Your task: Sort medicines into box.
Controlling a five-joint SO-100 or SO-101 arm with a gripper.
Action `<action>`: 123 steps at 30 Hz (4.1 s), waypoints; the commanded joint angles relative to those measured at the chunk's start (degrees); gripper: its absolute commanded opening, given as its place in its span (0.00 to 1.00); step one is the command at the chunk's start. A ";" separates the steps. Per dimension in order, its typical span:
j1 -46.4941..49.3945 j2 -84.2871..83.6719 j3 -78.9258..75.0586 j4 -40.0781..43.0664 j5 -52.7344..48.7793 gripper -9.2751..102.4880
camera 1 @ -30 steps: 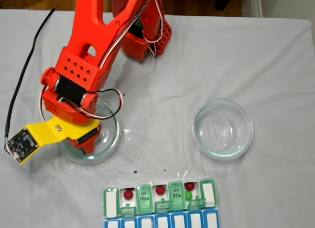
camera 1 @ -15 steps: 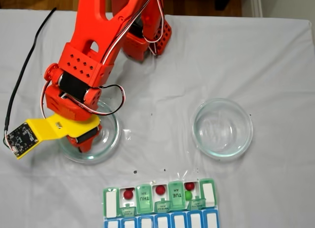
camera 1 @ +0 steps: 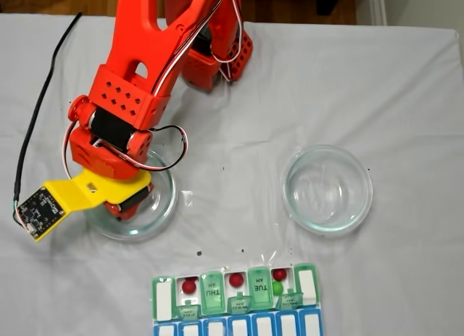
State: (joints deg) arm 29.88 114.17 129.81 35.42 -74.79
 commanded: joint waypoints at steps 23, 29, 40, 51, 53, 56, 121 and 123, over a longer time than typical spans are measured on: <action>-25.31 26.37 -14.41 16.52 38.32 0.08; -33.66 21.80 -10.63 8.35 47.46 0.08; -33.49 -1.93 -24.70 1.58 50.19 0.08; -33.93 -9.76 -31.03 1.76 50.80 0.08; -34.19 -10.46 -31.03 0.88 50.89 0.08; -34.63 -11.69 -31.11 0.09 49.22 0.08; -5.54 -3.25 -24.96 34.72 15.56 0.24; -5.71 -1.58 -22.32 32.96 15.47 0.25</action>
State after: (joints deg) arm 24.96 105.82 106.17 70.58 -59.06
